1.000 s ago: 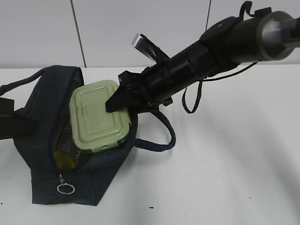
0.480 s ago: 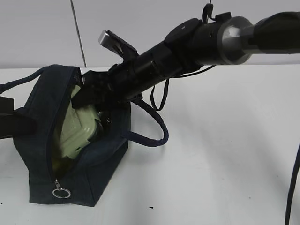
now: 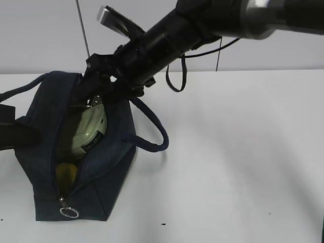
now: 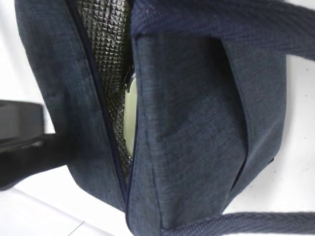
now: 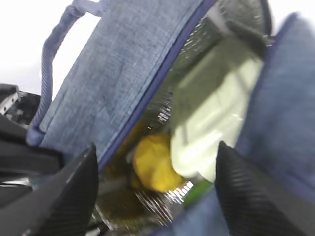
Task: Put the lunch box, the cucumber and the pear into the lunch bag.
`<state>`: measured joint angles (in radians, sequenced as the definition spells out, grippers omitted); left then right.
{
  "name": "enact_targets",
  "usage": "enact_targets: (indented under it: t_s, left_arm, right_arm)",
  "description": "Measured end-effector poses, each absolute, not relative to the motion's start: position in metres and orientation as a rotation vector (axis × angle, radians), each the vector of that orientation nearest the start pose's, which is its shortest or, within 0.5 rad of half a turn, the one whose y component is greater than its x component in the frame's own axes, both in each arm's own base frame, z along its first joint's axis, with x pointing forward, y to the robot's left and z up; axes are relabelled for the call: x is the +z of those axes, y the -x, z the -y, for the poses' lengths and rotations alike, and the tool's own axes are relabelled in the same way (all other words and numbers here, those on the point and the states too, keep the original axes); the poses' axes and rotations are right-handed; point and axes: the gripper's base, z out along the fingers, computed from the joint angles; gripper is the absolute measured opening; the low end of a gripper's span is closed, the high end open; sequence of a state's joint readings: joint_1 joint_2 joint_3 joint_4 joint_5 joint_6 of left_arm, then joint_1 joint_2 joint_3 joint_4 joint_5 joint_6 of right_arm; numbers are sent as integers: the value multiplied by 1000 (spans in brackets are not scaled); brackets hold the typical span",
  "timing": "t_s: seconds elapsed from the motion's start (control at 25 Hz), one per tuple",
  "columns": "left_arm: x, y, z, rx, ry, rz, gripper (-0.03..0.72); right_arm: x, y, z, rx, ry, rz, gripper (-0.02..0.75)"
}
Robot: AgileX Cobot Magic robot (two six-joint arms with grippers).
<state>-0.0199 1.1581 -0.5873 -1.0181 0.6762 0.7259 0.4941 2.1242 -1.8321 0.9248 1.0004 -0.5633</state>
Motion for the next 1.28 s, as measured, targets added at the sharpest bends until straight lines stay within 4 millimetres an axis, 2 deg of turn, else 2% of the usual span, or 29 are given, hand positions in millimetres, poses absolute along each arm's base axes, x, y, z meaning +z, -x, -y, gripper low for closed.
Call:
enact_targets:
  t_s: [0.16, 0.24, 0.4, 0.52, 0.6, 0.76, 0.88, 0.96, 1.04, 1.28]
  left_arm:
    - [241, -202, 53, -774, -60, -2416, -16]
    - [241, -202, 52, -773, -60, -2415, -16]
    - [241, -202, 53, -776, -56, -2414, -16]
    - [241, -202, 53, -777, -55, -2413, -16]
    - [241, -203, 53, -776, -54, -2413, -16]
    - [241, -203, 53, -776, -52, -2412, -16]
    - [241, -203, 52, -777, -44, -2407, -16]
    - [242, -203, 53, -784, -33, -2402, -16]
    - [243, -204, 53, -802, -17, -2391, -16]
    - [246, -206, 57, -853, -48, -2345, -16]
  right_arm:
    - [284, -379, -265, 1021, 875, -2446, 561]
    - [287, -376, -260, 959, 892, -2493, 559]
    - [283, -372, -251, 831, 929, -2603, 554]
    - [278, -373, -251, 819, 927, -2623, 553]
    - [268, -375, -256, 847, 923, -2646, 543]
    - [249, -379, -261, 883, 906, -2687, 440]
    - [247, -381, -262, 885, 891, -2681, 272]
    - [247, -382, -263, 886, 892, -2665, 129]
    - [247, -383, -263, 881, 902, -2652, 29]
    - [247, -384, -261, 876, 911, -2638, 7]
